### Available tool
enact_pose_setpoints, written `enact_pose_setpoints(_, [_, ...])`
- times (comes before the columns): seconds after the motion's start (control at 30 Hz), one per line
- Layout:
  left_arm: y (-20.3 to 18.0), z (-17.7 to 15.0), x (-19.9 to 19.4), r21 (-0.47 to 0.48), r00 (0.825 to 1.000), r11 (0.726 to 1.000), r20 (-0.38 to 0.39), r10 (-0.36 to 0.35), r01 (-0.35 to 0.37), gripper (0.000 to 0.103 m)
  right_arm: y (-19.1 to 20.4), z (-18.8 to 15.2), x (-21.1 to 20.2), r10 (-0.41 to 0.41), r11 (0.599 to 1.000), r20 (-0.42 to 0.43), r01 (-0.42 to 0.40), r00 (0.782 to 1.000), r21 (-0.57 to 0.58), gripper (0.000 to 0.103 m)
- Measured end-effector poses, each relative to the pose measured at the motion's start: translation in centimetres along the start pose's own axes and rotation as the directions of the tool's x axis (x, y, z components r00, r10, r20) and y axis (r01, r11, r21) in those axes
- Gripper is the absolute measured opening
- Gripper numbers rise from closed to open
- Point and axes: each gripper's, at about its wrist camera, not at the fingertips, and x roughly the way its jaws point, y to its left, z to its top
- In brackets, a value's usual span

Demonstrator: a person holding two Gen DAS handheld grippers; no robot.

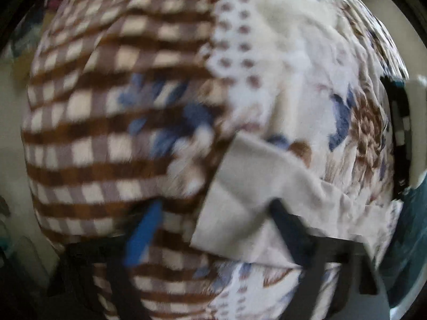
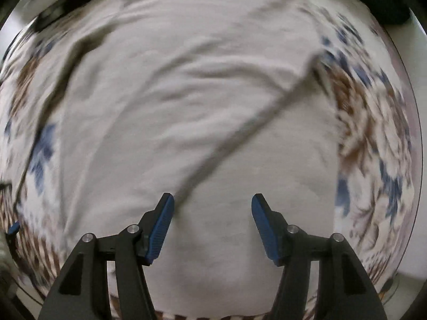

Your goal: Fold small clothes

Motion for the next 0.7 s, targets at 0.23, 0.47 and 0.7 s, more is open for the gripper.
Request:
enact_pose_setpoints(0.23, [-6.4,-1.5,-5.7,0.261,0.974,0.964,0.225,-0.018,-0.042,0.004,-6.5,-0.4,-1.1,-0.011,0.997,0.004,0.011,1.000,0.077,0.062])
enact_pose_setpoints(0.47, [-17.3,-11.7,-13.5,0.707,0.935,0.698,0.159,-0.316,0.116,0.004,-13.8,0.9,-4.5,0.029,0.995,-0.010,-0.027,1.000,0.092,0.062])
enact_pose_setpoints(0.7, [-22.6,-30.4,-12.8,0.923,0.913,0.196,-0.259,-0.315,0.330,0.004,-23.8,-6.6,-7.8,0.044,0.983,-0.059,-0.033,0.997,0.178,0.062])
